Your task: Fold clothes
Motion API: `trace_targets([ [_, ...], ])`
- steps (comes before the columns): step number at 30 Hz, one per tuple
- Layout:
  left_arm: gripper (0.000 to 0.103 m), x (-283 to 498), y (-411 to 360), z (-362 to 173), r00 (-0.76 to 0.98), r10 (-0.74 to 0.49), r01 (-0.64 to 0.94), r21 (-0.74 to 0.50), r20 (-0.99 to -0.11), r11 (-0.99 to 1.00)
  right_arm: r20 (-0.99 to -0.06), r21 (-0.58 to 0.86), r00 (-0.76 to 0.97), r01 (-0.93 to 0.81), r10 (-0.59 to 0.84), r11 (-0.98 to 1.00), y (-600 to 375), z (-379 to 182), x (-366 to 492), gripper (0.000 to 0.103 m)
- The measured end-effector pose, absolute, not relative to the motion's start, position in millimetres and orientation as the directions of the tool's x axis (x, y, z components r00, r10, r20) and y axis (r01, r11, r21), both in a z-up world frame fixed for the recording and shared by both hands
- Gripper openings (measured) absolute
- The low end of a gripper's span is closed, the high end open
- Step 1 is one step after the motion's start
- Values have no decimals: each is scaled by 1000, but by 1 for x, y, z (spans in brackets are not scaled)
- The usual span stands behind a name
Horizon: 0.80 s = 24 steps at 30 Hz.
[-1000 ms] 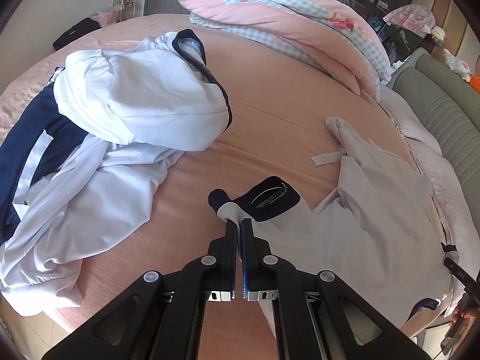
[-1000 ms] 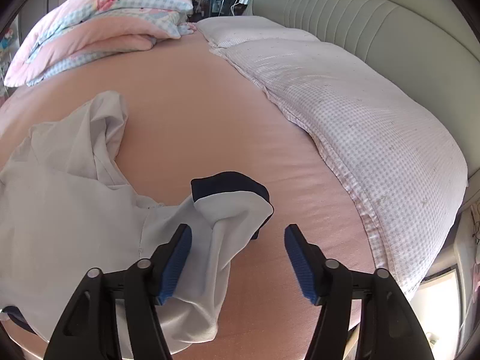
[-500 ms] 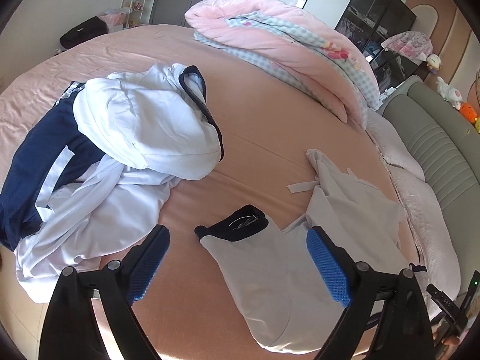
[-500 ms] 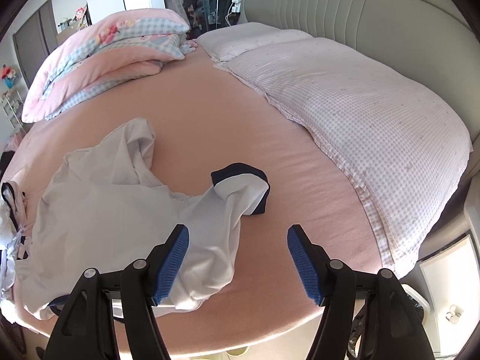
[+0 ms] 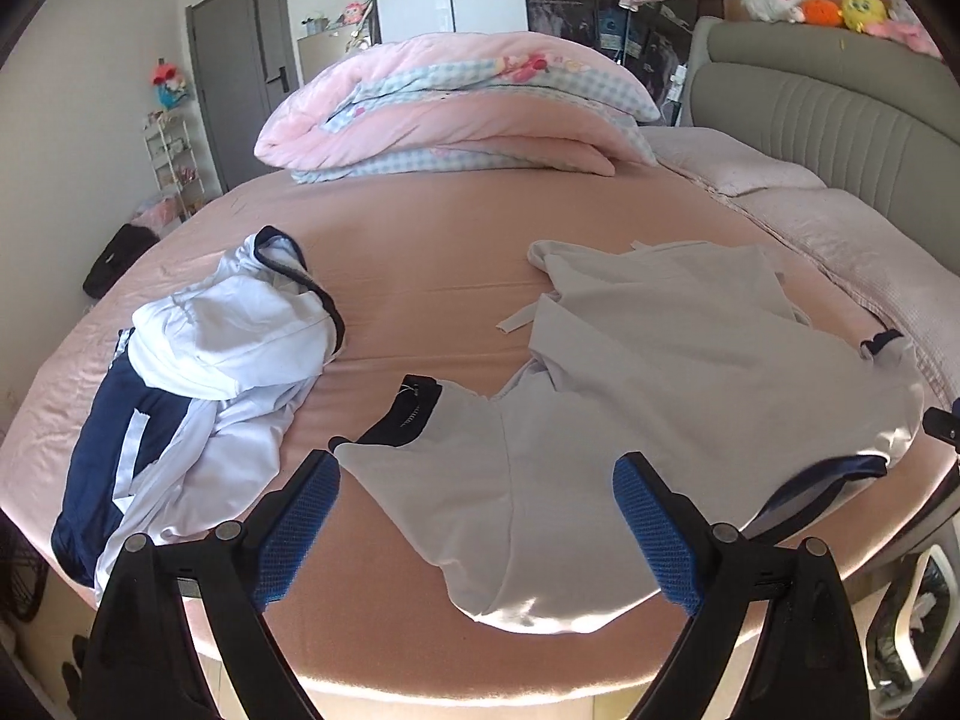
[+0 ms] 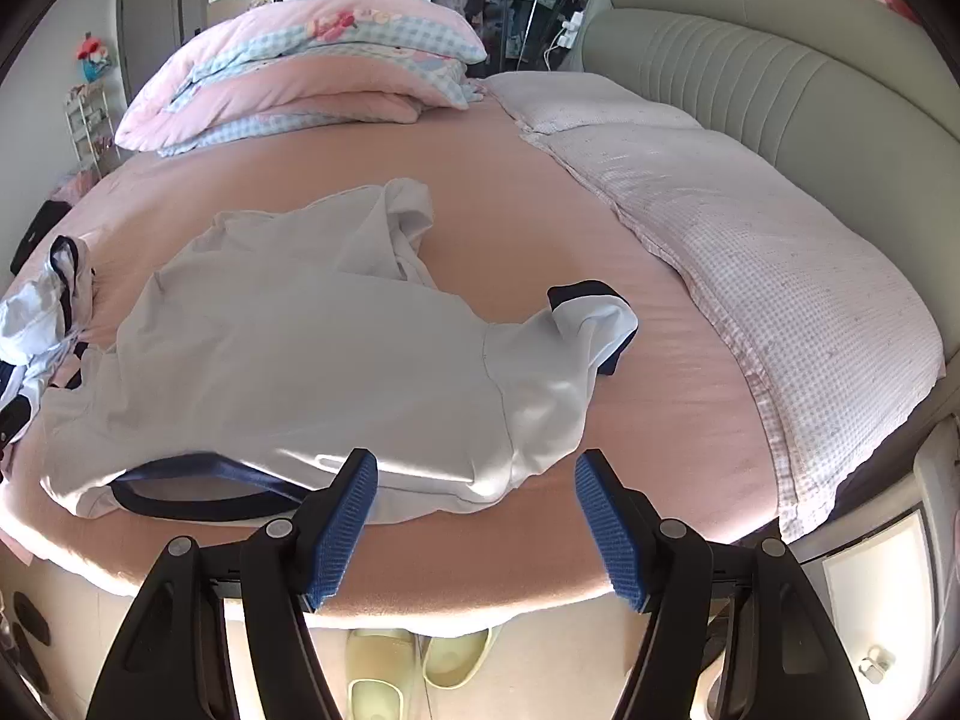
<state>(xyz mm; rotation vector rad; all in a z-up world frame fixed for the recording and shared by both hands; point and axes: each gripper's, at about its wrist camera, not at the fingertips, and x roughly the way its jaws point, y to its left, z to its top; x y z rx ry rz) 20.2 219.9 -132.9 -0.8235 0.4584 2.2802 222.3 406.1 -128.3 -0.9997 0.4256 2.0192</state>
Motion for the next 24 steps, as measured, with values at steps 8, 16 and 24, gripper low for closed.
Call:
trace_targets([
  [8,93,58,230,-141,-519,536,-776,103,-666,-623,-814,-19,-320,-818,484,-574,406,-156,250,68],
  [16,93,107,266,-145,-321,693,-926,62,-646,-371,-834,87,-346,-851,429,-517,418,-173,276,68],
  [24,91,130,310,-171,-117,708,-978,-45,-696,-206,-818,153,-404,-839,409,-523,432,-178,280,68],
])
